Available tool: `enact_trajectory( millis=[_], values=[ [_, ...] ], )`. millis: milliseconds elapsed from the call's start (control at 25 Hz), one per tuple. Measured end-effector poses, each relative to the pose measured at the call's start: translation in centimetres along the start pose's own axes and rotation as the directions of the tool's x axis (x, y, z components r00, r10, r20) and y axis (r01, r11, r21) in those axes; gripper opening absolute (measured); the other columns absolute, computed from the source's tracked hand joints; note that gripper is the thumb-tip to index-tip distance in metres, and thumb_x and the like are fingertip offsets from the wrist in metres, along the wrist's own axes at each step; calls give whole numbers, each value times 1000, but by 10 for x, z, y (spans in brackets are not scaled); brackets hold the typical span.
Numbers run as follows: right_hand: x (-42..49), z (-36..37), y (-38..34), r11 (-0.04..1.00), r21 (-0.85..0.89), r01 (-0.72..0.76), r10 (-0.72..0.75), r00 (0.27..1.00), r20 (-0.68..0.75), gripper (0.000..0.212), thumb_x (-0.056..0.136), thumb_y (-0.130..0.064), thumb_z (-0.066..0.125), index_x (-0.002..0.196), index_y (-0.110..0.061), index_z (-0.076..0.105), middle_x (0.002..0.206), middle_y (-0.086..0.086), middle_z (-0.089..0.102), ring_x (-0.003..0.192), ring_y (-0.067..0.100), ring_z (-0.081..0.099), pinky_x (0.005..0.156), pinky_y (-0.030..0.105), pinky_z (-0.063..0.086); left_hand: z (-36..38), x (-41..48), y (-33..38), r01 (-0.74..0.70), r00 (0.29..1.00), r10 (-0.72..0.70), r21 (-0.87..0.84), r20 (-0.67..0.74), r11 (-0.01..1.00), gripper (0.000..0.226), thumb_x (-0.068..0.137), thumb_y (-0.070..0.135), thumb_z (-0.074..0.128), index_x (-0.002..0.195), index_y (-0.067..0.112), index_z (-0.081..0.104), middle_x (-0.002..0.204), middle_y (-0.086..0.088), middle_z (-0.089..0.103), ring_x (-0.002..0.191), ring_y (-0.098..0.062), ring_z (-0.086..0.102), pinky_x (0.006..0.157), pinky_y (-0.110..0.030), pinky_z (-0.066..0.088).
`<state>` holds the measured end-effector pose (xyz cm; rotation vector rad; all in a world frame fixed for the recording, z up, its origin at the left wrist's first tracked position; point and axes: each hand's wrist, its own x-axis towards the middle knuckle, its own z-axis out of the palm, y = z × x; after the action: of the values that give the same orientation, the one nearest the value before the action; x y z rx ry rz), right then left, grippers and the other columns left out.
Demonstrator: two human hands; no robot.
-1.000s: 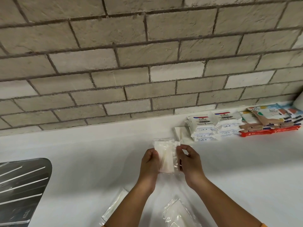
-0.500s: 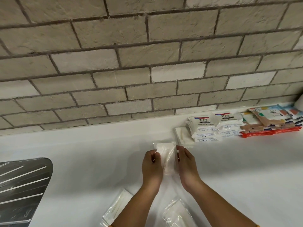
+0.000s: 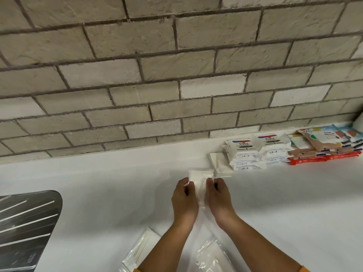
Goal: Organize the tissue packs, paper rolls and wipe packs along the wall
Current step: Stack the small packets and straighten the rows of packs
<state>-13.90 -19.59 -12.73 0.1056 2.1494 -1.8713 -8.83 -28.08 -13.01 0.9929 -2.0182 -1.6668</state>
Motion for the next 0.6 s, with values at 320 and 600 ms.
enact_trajectory(
  millis=[320,600],
  values=[
    [26,-10,-1,999,5,-37,37,999,21,25,104,-28,51,93,-7,59,83,15,65,72,22,61,68,38,52,4,5,-9,136,977,-106,-156,187,978,34,93,7,59,124,21,61,106,-5,73,90,-18,74,71,-27,62],
    [48,-32,7,917,-394,66,-10,990,141,31,94,-15,55,124,-23,57,106,3,63,93,21,66,74,29,51,32,53,-12,275,961,-274,-84,26,958,36,84,6,56,119,16,62,110,-4,71,91,-22,69,67,-31,57]
  ],
)
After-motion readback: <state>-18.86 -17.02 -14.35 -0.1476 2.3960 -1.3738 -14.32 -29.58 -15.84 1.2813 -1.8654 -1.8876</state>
